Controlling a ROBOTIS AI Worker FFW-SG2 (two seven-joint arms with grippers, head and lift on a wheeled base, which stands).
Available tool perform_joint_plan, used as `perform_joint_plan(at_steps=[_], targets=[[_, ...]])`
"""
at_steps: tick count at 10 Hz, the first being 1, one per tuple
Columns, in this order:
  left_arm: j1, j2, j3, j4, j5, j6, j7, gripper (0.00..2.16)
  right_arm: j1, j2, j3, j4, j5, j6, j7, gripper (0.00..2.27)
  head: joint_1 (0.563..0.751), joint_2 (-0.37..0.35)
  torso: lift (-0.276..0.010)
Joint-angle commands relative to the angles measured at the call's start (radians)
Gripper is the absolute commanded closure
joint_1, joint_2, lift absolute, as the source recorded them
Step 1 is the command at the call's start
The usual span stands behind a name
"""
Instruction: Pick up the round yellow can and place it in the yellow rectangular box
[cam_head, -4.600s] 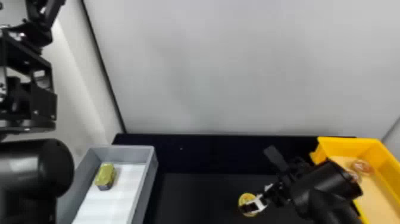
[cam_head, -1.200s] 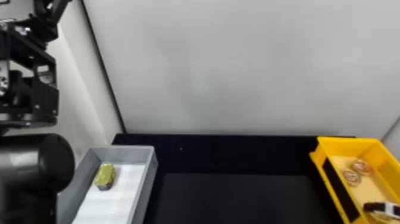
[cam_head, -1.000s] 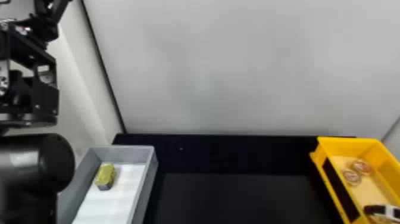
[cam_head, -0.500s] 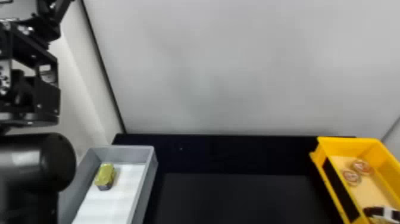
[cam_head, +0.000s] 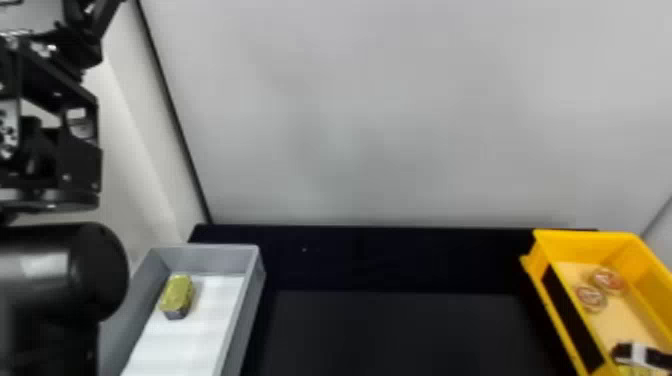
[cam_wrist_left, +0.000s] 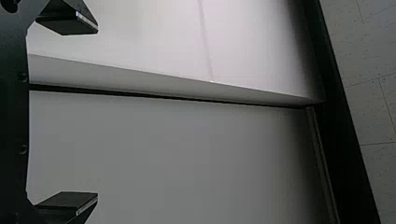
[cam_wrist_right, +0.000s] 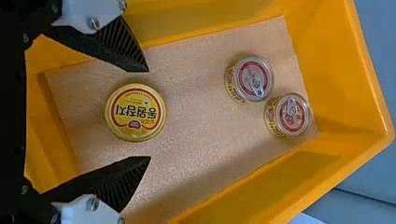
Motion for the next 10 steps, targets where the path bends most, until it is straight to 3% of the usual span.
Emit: perform_joint_plan(at_steps=[1, 3, 6, 8, 10], targets=[[0.002, -0.001, 0.002, 0.000, 0.000, 0.001, 0.000, 0.03, 0.005, -0.006, 0.000, -0.034, 0.000, 0.002, -0.002, 0.00, 0.636, 0.031, -0.001], [0.002, 0.000, 0.005, 0.000, 0.000, 0.001, -0.001, 0.03, 0.020, -0.006, -0.003, -0.194, -0.001, 0.002, -0.002, 0.00, 0.636, 0.031, -0.001], [0.008, 0.002, 0.018, -0.006, 0.000, 0.003, -0.001, 0.03, 0.036, -0.001, 0.024, -0.688, -0.097, 0.017, -0.101, 0.00, 0.636, 0.031, -0.001], [0.013, 0.002, 0.025, -0.008, 0.002, 0.003, -0.001, 0.03, 0.005, -0.011, 0.118, -0.993, -0.149, -0.044, -0.286, 0.00, 0.636, 0.031, -0.001], [0.016, 0.005, 0.034, -0.014, 0.002, 0.006, -0.001, 0.03, 0.004, -0.003, 0.276, -1.193, -0.150, -0.238, -0.607, 0.06, 0.636, 0.031, -0.001]])
